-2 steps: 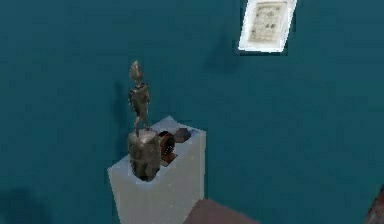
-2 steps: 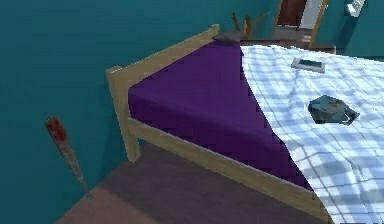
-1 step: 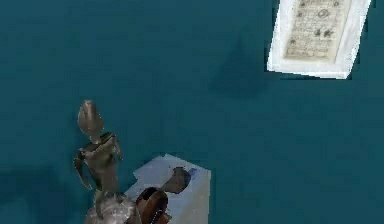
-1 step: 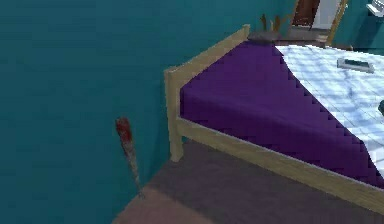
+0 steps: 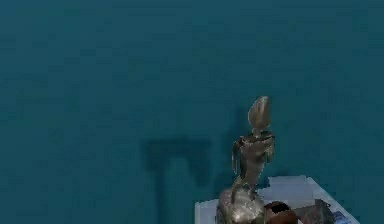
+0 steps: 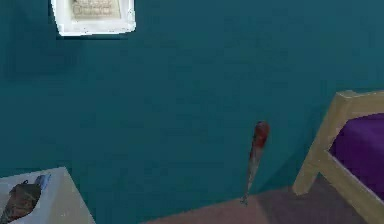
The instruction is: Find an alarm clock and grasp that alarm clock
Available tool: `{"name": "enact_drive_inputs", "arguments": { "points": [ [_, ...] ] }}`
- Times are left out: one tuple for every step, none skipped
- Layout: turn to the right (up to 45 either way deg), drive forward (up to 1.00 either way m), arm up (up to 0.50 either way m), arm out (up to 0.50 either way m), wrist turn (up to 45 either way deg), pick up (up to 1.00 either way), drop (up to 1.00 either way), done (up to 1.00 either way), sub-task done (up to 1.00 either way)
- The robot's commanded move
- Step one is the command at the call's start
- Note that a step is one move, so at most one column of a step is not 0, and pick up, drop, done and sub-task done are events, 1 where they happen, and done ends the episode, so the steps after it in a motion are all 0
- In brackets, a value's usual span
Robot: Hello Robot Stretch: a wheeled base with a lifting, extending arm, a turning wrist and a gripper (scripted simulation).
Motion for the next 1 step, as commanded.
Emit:
{"name": "enact_drive_inputs", "arguments": {
  "points": [
    [-45.0, 0.00, 0.00, 0.00, 0.0, 0.00, 0.00, 0.00, 0.00]
  ]
}}
